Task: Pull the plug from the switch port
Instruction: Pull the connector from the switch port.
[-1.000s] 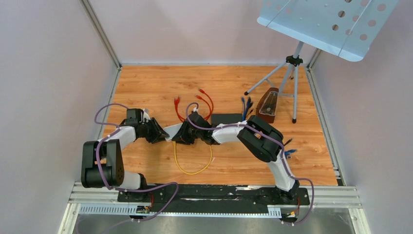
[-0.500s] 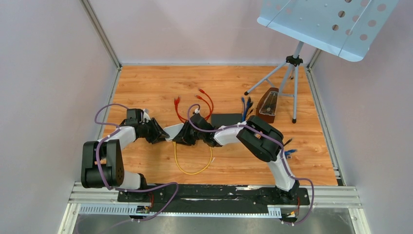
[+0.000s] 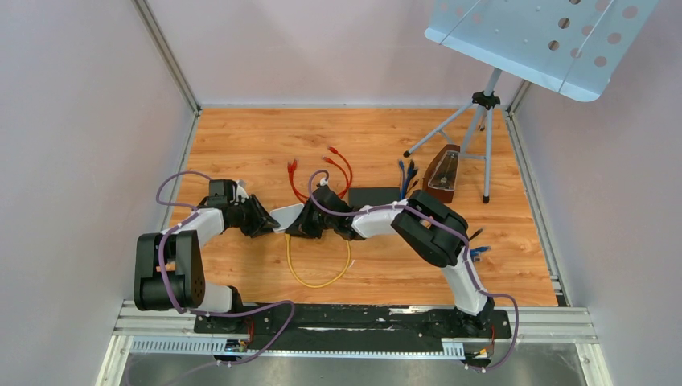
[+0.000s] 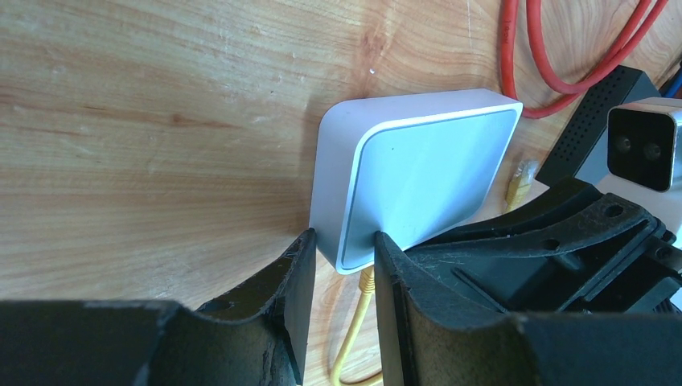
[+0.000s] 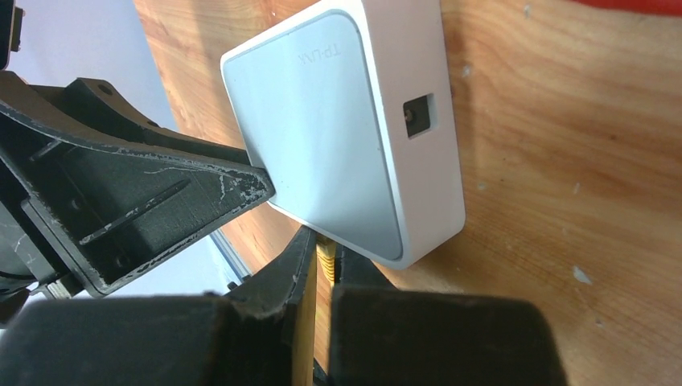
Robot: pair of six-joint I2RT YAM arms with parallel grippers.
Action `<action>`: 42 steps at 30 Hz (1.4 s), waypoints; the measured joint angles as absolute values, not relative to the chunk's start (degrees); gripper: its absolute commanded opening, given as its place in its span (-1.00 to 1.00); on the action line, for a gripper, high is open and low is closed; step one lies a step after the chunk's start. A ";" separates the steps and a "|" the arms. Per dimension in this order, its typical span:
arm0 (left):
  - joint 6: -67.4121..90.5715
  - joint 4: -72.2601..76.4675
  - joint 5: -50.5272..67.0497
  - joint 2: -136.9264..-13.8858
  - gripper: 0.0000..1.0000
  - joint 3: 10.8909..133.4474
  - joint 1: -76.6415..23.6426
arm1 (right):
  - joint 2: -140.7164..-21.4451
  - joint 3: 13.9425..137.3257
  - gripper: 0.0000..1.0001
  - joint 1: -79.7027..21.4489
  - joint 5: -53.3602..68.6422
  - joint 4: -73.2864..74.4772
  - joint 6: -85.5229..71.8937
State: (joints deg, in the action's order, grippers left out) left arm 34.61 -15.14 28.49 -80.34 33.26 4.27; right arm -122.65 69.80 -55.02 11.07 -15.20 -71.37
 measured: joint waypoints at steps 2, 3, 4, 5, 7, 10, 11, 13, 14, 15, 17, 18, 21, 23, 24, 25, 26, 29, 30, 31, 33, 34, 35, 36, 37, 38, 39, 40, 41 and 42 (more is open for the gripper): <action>34.61 -15.16 28.45 -80.29 -0.21 33.26 4.27 | -122.65 69.91 -1.00 -54.98 11.29 -14.98 -71.22; 34.61 -15.16 28.42 -80.25 -0.21 33.26 4.27 | -122.65 69.95 -1.00 -54.94 11.46 -14.92 -71.11; 34.61 -15.16 28.42 -80.23 -0.21 33.26 4.27 | -122.65 69.97 -1.00 -54.94 11.53 -14.90 -70.94; 34.61 -15.18 28.40 -80.23 -0.21 33.26 4.27 | -122.65 69.97 -1.00 -54.94 11.66 -14.94 -70.70; 34.61 -15.18 28.40 -80.20 -0.21 33.26 4.27 | -122.65 69.97 -1.00 -54.92 12.01 -15.18 -70.11; 34.61 -15.38 28.38 -80.03 -0.19 33.21 4.25 | -122.65 69.19 -1.00 -54.72 12.78 -16.86 -68.84; 34.63 -15.40 28.40 -79.99 -0.19 33.10 4.25 | -122.65 68.62 -1.00 -54.70 13.13 -17.93 -68.44; 34.65 -15.57 28.42 -79.77 -0.19 32.95 4.25 | -122.65 68.05 -1.00 -54.68 13.56 -19.07 -67.96; 34.65 -15.66 28.38 -79.64 -0.19 32.93 4.25 | -122.65 67.79 -1.00 -54.68 13.76 -19.66 -67.68; 34.65 -15.84 28.25 -79.46 -0.19 32.91 4.25 | -122.65 67.59 -1.00 -54.68 14.00 -20.10 -67.40; 34.65 -16.16 27.97 -79.15 -0.20 32.88 4.25 | -122.65 67.33 -0.81 -54.70 14.31 -20.56 -67.26; 34.65 -16.29 27.88 -79.07 -0.20 32.88 4.25 | -122.65 67.33 -0.67 -54.70 14.37 -20.60 -67.22; 34.63 -16.75 27.79 -78.87 -0.20 32.88 4.25 | -122.65 67.29 -0.43 -54.48 14.48 -20.47 -67.13; 34.61 -16.95 27.77 -78.74 -0.20 32.88 4.25 | -122.65 66.81 -0.41 -54.15 14.33 -20.58 -67.13; 34.61 -16.93 27.75 -78.67 -0.20 32.82 4.25 | -122.65 66.50 -0.42 -54.04 14.37 -20.93 -67.37; 34.61 -16.93 27.77 -78.63 -0.20 32.69 4.25 | -122.63 66.35 -0.43 -53.91 14.35 -21.28 -67.44; 34.63 -16.93 27.83 -78.56 -0.20 32.51 4.25 | -122.63 66.35 -0.44 -53.80 14.31 -21.41 -67.44; 34.61 -16.93 27.99 -78.56 -0.20 32.47 4.25 | -122.63 66.37 -0.43 -53.74 14.26 -21.34 -67.57; 34.61 -16.93 27.99 -78.56 -0.20 32.45 4.25 | -122.63 66.37 -0.40 -53.76 14.17 -21.30 -67.64; 34.61 -16.93 27.99 -78.56 -0.20 32.45 4.25 | -122.63 66.37 -0.37 -53.76 14.11 -21.28 -67.79; 34.61 -16.88 28.01 -78.52 -0.20 32.40 4.25 | -122.63 66.39 -0.33 -53.80 14.04 -21.30 -68.01; 34.61 -16.88 28.03 -78.52 -0.20 32.38 4.25 | -122.63 66.43 -0.32 -53.84 13.98 -21.32 -68.10; 34.61 -16.86 28.03 -78.52 -0.20 32.36 4.25 | -122.63 66.54 -0.31 -53.98 13.82 -21.30 -68.14; 34.63 -16.86 28.05 -78.52 -0.20 32.36 4.25 | -122.63 66.76 -0.31 -54.22 13.54 -21.10 -68.14; 34.61 -16.86 28.05 -78.52 -0.20 32.36 4.25 | -122.63 67.07 -0.32 -54.43 13.21 -20.71 -68.10; 34.61 -16.86 28.08 -78.52 -0.20 32.36 4.25 | -122.63 67.42 -0.35 -54.63 12.80 -20.25 -68.03; 34.63 -16.84 28.08 -78.52 -0.20 32.36 4.25 | -122.67 68.05 -0.41 -54.87 12.23 -19.22 -68.01; 34.63 -16.82 28.10 -78.52 -0.20 32.34 4.25 | -122.83 68.95 -0.48 -55.11 11.57 -17.96 -67.83; 34.61 -16.71 27.99 -78.52 -0.20 32.29 4.25 | -123.17 70.37 -0.54 -55.37 10.92 -15.99 -67.83; 34.61 -16.29 27.66 -78.52 -0.20 32.29 4.36 | -123.50 71.50 -0.55 -55.48 10.61 -14.76 -67.88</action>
